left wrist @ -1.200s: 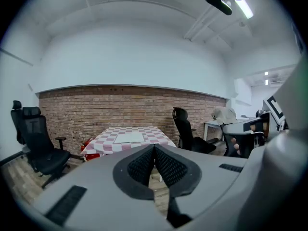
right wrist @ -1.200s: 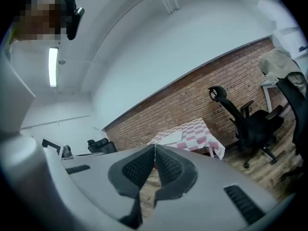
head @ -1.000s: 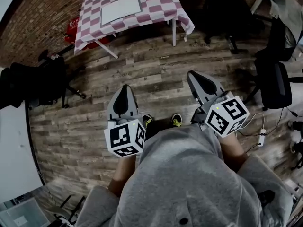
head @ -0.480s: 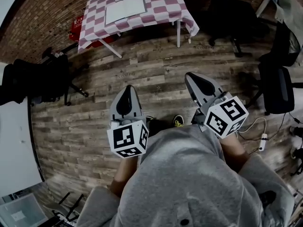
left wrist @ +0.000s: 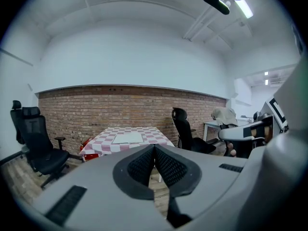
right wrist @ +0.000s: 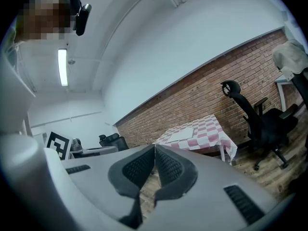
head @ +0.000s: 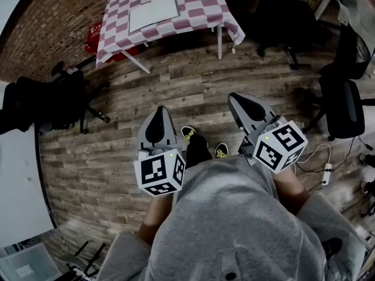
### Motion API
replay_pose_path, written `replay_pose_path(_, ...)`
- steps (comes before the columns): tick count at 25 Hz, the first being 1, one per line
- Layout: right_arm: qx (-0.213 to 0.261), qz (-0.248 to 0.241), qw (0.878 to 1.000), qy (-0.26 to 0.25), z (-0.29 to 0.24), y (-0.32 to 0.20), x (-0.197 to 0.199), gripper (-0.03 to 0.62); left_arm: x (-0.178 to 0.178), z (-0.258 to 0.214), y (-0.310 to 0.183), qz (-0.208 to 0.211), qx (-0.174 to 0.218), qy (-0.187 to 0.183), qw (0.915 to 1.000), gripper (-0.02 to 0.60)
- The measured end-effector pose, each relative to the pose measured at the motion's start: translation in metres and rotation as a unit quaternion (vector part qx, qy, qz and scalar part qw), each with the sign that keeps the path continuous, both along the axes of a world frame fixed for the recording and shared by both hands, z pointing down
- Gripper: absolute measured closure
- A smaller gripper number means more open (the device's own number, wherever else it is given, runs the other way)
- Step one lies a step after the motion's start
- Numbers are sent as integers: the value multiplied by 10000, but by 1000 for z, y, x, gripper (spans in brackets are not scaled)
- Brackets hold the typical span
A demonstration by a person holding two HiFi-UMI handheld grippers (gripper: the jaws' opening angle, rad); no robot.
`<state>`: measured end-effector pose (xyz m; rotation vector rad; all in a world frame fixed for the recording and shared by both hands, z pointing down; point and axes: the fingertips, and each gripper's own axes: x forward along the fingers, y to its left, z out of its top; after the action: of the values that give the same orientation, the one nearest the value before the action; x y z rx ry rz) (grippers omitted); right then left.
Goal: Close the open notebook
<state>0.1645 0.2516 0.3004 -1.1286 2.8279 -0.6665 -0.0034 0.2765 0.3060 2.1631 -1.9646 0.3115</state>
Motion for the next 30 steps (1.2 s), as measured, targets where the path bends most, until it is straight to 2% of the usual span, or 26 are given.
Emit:
replay_pose_path(16,-38,14,10000,-14,1,-22,-9,568,-2,-1,-27,73,73,124,9999,571)
replay_pose_path(24,-71,166,9998,-5,5,-56,-23,568,-15,8,-62,149,10,146,9998,571)
replay_pose_path(30,-129,299,9995,-10,6,-102,-33,568,-20,11,-103,222,-44,177,9996,571)
